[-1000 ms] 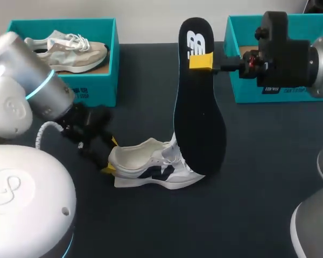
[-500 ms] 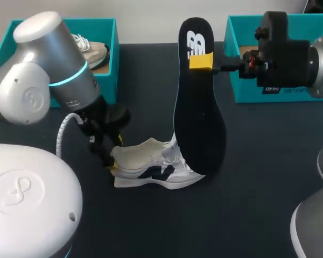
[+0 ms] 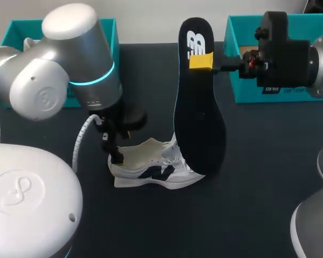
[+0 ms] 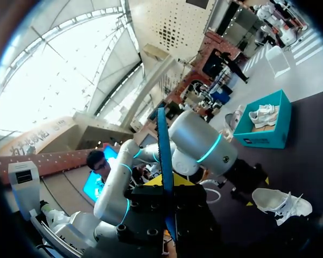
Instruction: Take the shoe out of the shoebox, open the shoe tongue, remove and reinsert the insole, then place the shoe into the shoebox
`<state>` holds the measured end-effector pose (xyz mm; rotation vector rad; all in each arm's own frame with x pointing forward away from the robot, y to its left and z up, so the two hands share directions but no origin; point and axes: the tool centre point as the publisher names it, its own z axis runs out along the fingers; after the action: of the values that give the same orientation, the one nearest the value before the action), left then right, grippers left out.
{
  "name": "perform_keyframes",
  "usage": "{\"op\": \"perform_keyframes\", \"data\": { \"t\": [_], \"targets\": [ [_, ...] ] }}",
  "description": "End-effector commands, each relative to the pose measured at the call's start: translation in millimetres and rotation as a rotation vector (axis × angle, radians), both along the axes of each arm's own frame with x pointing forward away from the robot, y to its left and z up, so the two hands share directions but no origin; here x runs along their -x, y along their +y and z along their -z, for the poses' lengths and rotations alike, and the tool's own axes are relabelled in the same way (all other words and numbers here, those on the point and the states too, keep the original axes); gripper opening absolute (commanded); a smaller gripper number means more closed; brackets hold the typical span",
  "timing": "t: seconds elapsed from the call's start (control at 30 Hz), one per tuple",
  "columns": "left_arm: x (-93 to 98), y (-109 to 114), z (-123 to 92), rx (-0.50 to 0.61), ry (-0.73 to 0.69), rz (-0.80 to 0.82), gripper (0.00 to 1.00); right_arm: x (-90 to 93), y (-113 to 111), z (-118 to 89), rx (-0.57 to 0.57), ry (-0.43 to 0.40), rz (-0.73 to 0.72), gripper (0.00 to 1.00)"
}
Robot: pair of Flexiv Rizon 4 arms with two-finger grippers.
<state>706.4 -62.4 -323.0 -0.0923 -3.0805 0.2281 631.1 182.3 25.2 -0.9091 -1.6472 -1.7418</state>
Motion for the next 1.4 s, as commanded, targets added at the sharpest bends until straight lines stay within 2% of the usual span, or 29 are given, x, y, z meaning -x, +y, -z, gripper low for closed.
{"op": "perform_keyframes", "data": {
  "t": [0.03, 0.27, 0.37, 0.67, 0.87, 0.93, 1.1, 1.17, 1.27, 1.4],
  "targets": [
    [1.4, -1, -3, -0.016, -0.005, 0.002, 1.0, -1.8, 5, 0, 0.002, 0.002, 0.001, 0.0],
    [1.3, 0, -3, -0.018, -0.016, 0.004, 1.0, -1.8, 5, 0, 0.002, 0.002, 0.001, 0.0],
    [-4.4, -2, -1, -0.019, -0.031, -0.008, 1.0, -1.8, 5, 0, 0.002, 0.002, 0.001, 0.0],
    [-34.7, -34, 3, 0.028, -0.117, -0.035, 1.0, -1.8, 5, 0, 0.002, 0.002, 0.001, 0.0],
    [-43.7, -55, 13, 0.048, -0.147, -0.041, 1.0, -1.8, 5, 0, 0.002, 0.002, 0.001, 0.0],
    [-45.9, -61, 18, 0.06, -0.14, -0.046, 0.88, -1.8, 5, 0, 0.002, 0.002, 0.001, 0.0],
    [-47.4, -70, 30, 0.067, -0.128, -0.064, 0.82, -1.8, 5, 0, 0.002, 0.002, 0.001, 0.0],
    [-48.1, -71, 34, 0.069, -0.123, -0.071, 0.73, -1.8, 5, 0, 0.002, 0.002, 0.001, 0.0],
    [-47.7, -73, 40, 0.063, -0.113, -0.075, 0.71, -1.8, 5, 0, 0.002, 0.002, 0.001, 0.0],
    [-42.8, -76, 51, 0.057, -0.09, -0.068, 0.64, -1.8, 5, 0, 0.002, 0.002, 0.001, 0.0]
  ]
}}
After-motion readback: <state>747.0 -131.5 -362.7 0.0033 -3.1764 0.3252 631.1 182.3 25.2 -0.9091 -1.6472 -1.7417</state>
